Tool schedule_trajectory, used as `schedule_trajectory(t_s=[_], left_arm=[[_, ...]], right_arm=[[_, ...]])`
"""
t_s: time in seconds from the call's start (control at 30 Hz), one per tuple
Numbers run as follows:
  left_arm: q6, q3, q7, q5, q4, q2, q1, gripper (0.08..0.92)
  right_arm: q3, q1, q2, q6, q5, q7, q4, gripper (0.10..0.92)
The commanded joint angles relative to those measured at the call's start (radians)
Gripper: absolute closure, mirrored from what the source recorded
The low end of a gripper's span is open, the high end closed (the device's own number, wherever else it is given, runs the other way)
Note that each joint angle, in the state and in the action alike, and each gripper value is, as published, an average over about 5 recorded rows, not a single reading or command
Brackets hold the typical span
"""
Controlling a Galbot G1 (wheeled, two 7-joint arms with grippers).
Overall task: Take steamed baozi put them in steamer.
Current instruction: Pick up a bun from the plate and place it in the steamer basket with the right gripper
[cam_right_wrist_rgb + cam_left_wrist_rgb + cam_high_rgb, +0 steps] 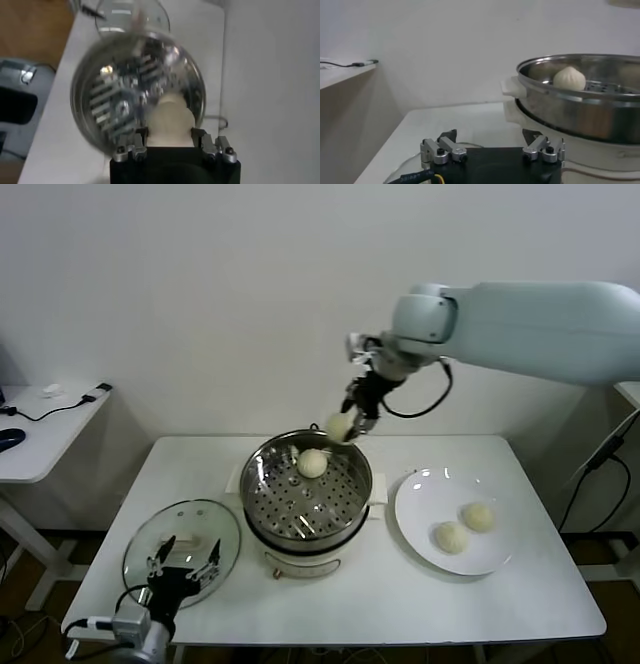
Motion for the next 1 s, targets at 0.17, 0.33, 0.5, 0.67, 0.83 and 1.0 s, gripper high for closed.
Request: schedule_trajectory(t_s=[0.17, 0.33, 0.5, 0.67, 0.83, 1.0], left_arm=[[0.008, 0.008, 0.006, 0.009, -0.028, -0.017, 0.008, 0.177], [0.005, 0.008, 0.007, 0.01, -0.023, -0.017, 0.012, 0.177], [0.0, 0.01, 0.006, 0.011, -0.013, -0.019, 0.012, 0.177], [0.0, 0.013, 0.006, 0.012, -0.006, -0.018, 0.008, 0.177], [0.0, 0.012, 0.006, 0.011, -0.005, -0.017, 0.006, 0.177], [0.0, 0.012, 0.006, 0.01, -0.005, -0.019, 0.005, 0.177]], right_arm=[[0.023, -0.201, 0.233, -0.167, 0.056, 0.219, -0.04, 0.436], [0.023, -0.288, 0.23, -0.186, -0.008, 0.247, -0.085, 0.432], [0.047, -0.361, 0.236, -0.19, -0.042, 0.264, -0.147, 0.431], [0.075, -0.405, 0.251, -0.187, -0.057, 0.263, -0.204, 0.434], [0.095, -0.429, 0.254, -0.185, -0.053, 0.26, -0.226, 0.435], [0.119, -0.415, 0.229, -0.183, -0.048, 0.259, -0.209, 0.339]])
